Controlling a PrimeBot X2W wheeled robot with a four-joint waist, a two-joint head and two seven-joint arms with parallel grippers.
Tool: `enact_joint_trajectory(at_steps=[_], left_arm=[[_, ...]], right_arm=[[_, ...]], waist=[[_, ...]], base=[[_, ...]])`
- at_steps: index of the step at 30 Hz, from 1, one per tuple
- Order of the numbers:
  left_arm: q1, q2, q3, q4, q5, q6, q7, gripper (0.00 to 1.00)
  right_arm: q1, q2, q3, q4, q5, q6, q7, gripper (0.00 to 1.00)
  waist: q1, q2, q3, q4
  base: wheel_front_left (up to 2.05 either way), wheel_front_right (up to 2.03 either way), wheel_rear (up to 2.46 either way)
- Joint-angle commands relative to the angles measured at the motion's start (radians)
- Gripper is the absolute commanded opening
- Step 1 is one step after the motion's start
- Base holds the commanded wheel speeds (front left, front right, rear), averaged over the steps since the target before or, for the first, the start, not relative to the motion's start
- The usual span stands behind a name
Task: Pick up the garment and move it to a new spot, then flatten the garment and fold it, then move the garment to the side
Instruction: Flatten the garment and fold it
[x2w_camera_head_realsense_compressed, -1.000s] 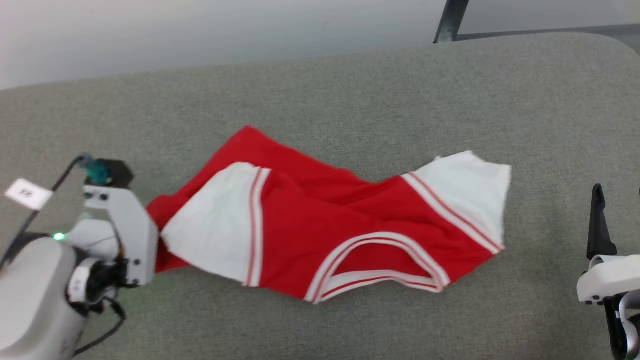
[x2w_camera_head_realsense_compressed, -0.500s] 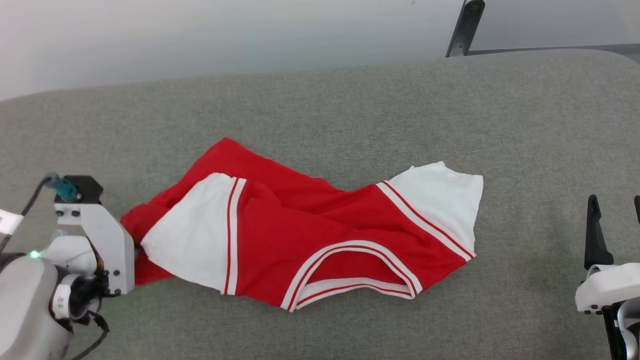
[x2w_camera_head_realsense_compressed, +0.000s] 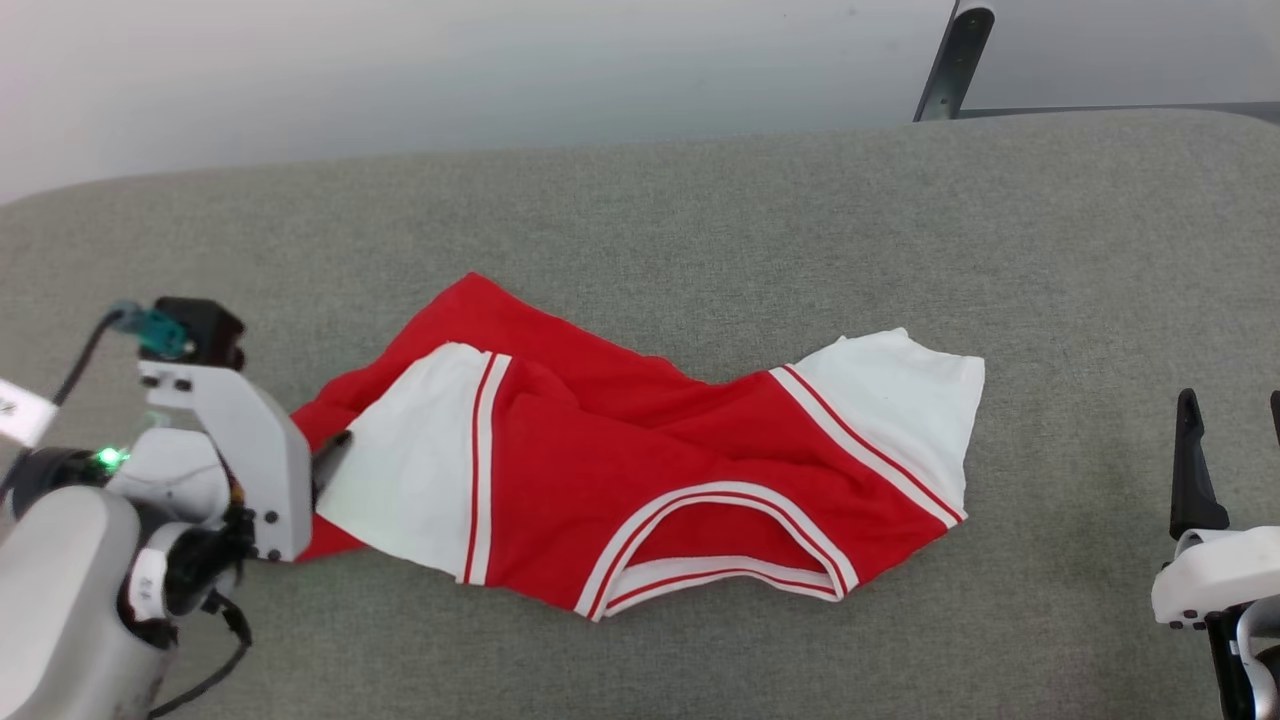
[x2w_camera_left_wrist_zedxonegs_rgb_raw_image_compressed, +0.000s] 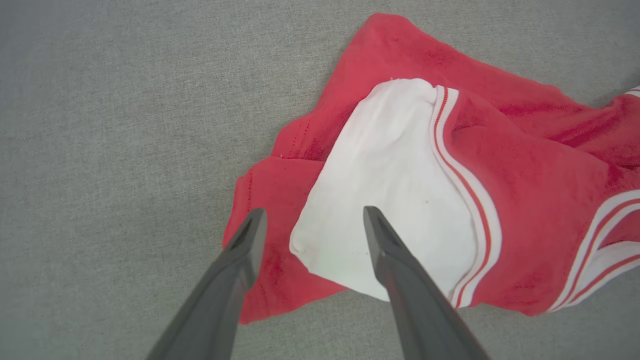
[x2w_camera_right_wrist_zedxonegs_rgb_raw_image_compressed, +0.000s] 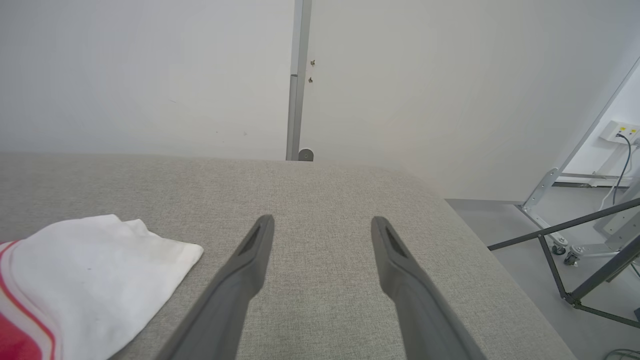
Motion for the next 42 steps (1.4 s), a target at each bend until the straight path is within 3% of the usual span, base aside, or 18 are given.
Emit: enact_joint_trajectory(at_steps=[1,7,15,18,22,28,29,30,31,32,33,36,37,38,39,42], left_arm=[[-0.005,-0.004,-0.009,-0.022,-0.005,0.004,0.013,1.0],[-0.009,-0.009,-0.043,-0.052,0.001,0.006,0.06,1.0],[-0.009,-0.001,-0.059,0.009,0.008,0.012,0.083,1.0],[-0.01,0.008,-0.064,0.031,0.017,0.01,0.08,0.89],[-0.016,0.016,-0.063,0.053,0.027,0.013,0.07,0.99],[-0.011,0.019,-0.065,0.119,0.025,0.016,0.064,0.98],[-0.009,0.012,-0.064,0.124,0.018,0.012,0.065,0.87],[-0.01,0.007,-0.063,0.127,0.014,0.011,0.063,0.85],[-0.012,0.004,-0.063,0.131,0.01,0.009,0.061,0.75],[-0.013,0.003,-0.065,0.133,0.009,0.007,0.063,0.55],[-0.013,0.003,-0.065,0.133,0.009,0.007,0.063,0.55],[-0.025,-0.004,-0.074,0.133,0.011,0.002,0.063,0.25],[-0.025,-0.004,-0.074,0.133,0.011,0.002,0.063,0.25],[-0.027,-0.005,-0.076,0.133,0.011,0.0,0.065,0.19],[-0.029,-0.006,-0.077,0.132,0.011,0.0,0.067,0.0],[-0.035,-0.009,-0.079,0.129,0.004,0.0,0.073,0.0]], right_arm=[[0.013,0.002,-0.001,-0.003,0.003,-0.001,0.001,1.0],[0.005,0.006,0.007,0.006,0.012,-0.001,-0.009,1.0],[0.004,0.007,0.005,0.018,0.014,-0.001,-0.018,1.0],[0.005,0.007,0.004,0.021,0.018,-0.001,-0.02,1.0],[0.006,0.007,0.005,0.023,0.018,-0.001,-0.021,1.0],[0.008,0.006,0.007,0.026,0.021,-0.001,-0.018,1.0],[0.009,0.005,0.007,0.025,0.021,-0.001,-0.018,1.0],[0.01,0.004,0.007,0.024,0.022,-0.001,-0.018,1.0],[0.011,0.002,0.006,0.023,0.023,-0.001,-0.018,1.0],[0.012,0.002,0.005,0.022,0.023,-0.001,-0.017,1.0],[0.012,0.002,0.005,0.022,0.023,-0.001,-0.017,1.0],[0.012,0.0,0.004,0.02,0.021,-0.001,-0.015,1.0],[0.012,0.0,0.004,0.02,0.021,-0.001,-0.015,1.0],[0.011,0.0,0.004,0.019,0.021,-0.001,-0.013,1.0],[0.011,0.0,0.004,0.019,0.02,-0.001,-0.012,1.0],[0.008,-0.001,0.008,0.017,0.019,-0.001,-0.009,1.0]], waist=[[0.0,-0.0001,0.004,-0.002],[0.0,-0.0001,0.018,-0.017],[0.0,-0.0001,0.027,-0.042],[0.0,-0.0001,0.029,-0.048],[0.0,-0.0001,0.029,-0.051],[0.0,-0.0001,0.028,-0.052],[0.0,-0.0001,0.028,-0.051],[0.0,-0.0001,0.028,-0.049],[0.0,-0.0001,0.029,-0.048],[0.0,-0.0001,0.029,-0.046],[0.0,-0.0001,0.029,-0.046],[0.0,-0.0001,0.028,-0.041],[0.0,-0.0001,0.028,-0.041],[0.0,-0.0001,0.027,-0.039],[0.0,-0.0001,0.026,-0.038],[0.0,-0.0001,0.024,-0.036]], base=[[0.0,0.0,0.0],[0.0,0.0,0.0],[0.0,0.0,0.0],[0.0,0.0,0.0],[0.0,0.0,0.0],[0.0,0.0,0.0],[0.0,0.0,0.0],[0.0,0.0,0.0],[0.0,0.0,0.0],[0.0,0.0,0.0],[0.0,0.0,0.0],[0.0,0.0,0.0],[0.0,0.0,0.0],[0.0,0.0,0.0],[0.0,0.0,0.0],[0.0,0.0,0.0]])
